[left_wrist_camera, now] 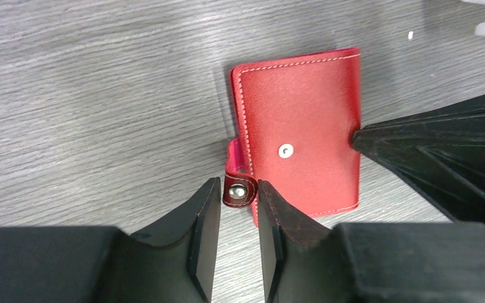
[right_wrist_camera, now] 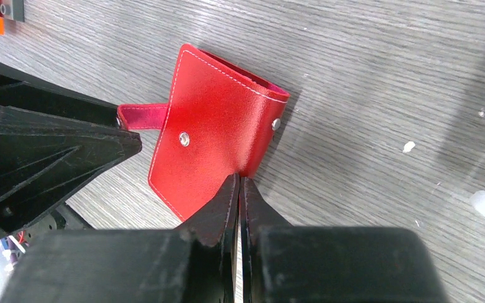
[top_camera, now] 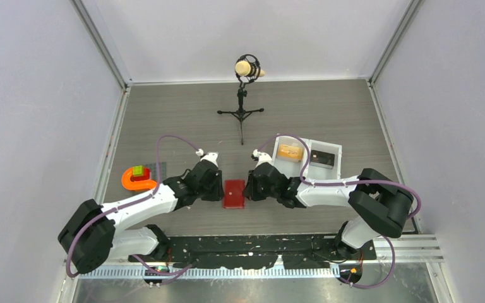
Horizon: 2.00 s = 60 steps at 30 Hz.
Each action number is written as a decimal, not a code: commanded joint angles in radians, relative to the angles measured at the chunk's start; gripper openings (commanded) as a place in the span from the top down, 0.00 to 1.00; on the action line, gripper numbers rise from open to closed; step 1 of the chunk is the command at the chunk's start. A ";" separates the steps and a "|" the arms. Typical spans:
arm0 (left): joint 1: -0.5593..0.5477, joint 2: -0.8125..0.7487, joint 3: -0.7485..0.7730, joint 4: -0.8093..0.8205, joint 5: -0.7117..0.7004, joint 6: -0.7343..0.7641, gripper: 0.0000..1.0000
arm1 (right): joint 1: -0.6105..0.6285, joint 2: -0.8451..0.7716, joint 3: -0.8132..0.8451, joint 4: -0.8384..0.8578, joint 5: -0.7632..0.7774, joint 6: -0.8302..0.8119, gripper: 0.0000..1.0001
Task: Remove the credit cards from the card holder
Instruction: Open the card holder at the center of the board.
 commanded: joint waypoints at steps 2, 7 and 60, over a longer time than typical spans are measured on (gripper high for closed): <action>0.009 -0.010 -0.023 0.015 -0.019 -0.010 0.67 | -0.007 -0.023 0.012 0.014 -0.029 -0.073 0.95; 0.023 0.013 -0.035 0.051 0.005 -0.009 0.61 | -0.008 -0.021 0.015 0.021 -0.051 -0.098 0.95; 0.095 -0.296 -0.198 0.224 0.280 -0.099 1.00 | 0.137 -0.009 0.208 -0.207 0.069 -0.092 0.29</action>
